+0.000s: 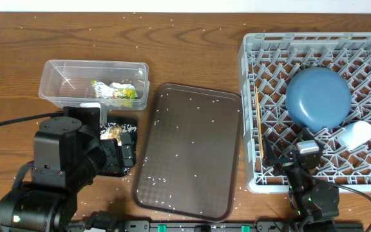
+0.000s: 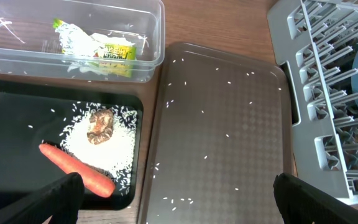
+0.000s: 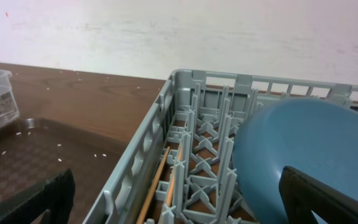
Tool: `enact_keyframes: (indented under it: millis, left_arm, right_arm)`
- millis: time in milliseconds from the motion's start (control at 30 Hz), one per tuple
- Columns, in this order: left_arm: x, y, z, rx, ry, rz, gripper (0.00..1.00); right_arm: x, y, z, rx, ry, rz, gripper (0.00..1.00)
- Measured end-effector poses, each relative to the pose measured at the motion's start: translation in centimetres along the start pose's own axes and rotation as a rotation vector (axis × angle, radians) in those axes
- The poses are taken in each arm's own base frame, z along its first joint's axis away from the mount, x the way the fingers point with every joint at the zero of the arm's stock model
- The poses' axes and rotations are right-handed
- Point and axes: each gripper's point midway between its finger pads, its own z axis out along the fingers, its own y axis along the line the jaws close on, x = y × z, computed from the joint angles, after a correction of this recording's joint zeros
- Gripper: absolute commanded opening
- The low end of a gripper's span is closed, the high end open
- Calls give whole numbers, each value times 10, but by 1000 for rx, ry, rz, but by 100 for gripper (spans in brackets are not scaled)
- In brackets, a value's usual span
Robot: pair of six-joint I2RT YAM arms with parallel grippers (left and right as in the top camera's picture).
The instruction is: Sort waste into correct bins and load items into the dishwasher rack
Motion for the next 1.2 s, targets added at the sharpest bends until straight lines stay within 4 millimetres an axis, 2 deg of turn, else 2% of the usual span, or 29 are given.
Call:
enact_keyframes:
  millis: [933, 1000, 1200]
  left_arm:
    - [-1, 3, 0, -18, -7, 1, 98]
    - [-8, 6, 0, -40, -39, 3, 98]
    - [-53, 9, -7, -60, -286, 57, 98]
  right_arm:
    - [0, 0, 0, 0, 0, 0, 99]
    - [0, 0, 0, 0, 0, 0, 99]
    - [0, 0, 0, 0, 0, 0, 99]
